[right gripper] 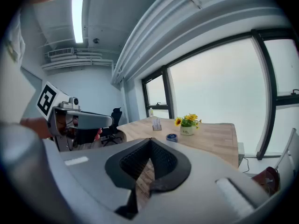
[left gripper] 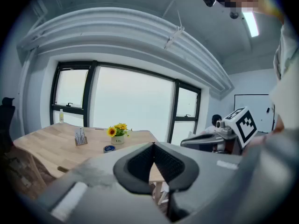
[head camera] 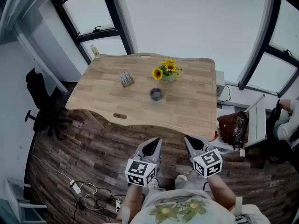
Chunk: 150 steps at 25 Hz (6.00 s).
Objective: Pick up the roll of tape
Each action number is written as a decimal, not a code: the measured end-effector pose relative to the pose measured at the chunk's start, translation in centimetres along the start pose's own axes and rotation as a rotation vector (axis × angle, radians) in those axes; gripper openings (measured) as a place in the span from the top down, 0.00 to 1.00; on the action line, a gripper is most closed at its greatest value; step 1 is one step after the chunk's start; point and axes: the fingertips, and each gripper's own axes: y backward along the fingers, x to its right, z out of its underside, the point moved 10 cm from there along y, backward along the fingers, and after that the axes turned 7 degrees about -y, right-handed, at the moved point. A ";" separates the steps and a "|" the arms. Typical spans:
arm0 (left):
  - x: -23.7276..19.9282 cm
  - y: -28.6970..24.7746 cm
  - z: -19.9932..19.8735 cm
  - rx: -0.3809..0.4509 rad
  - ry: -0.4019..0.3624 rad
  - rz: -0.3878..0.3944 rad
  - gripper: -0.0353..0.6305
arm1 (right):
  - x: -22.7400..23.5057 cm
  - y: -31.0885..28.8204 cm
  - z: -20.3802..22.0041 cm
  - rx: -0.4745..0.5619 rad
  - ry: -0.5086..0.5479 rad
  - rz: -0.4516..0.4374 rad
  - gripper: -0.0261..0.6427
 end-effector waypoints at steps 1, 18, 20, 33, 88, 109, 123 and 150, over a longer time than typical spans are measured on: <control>-0.4 0.7 0.0 0.010 0.003 0.003 0.94 | -0.9 -0.1 -0.2 0.006 0.011 0.000 0.96; -11.8 8.9 1.2 0.068 0.011 0.075 0.94 | -13.7 -5.9 -1.0 0.102 0.086 0.180 0.96; -12.6 8.9 1.8 0.063 0.018 0.088 0.94 | -14.4 -6.5 -0.8 0.093 0.090 0.190 0.96; -19.1 2.7 2.2 0.024 0.010 0.118 0.94 | -11.4 -14.1 -3.5 0.050 0.162 0.172 0.71; -34.2 -21.0 2.0 -0.131 0.063 -0.037 0.94 | 8.6 -43.4 -0.9 -0.613 0.575 -0.186 0.64; -34.4 -23.3 4.5 -0.219 0.103 -0.032 0.94 | 10.7 -48.6 4.2 -0.819 0.705 -0.271 0.67; -33.9 -23.5 5.4 -0.239 0.105 -0.020 0.94 | 10.7 -49.5 5.3 -0.842 0.782 -0.252 0.77; -33.7 -23.0 5.7 -0.234 0.112 -0.015 0.94 | 10.5 -48.8 4.6 -0.850 0.775 -0.263 0.85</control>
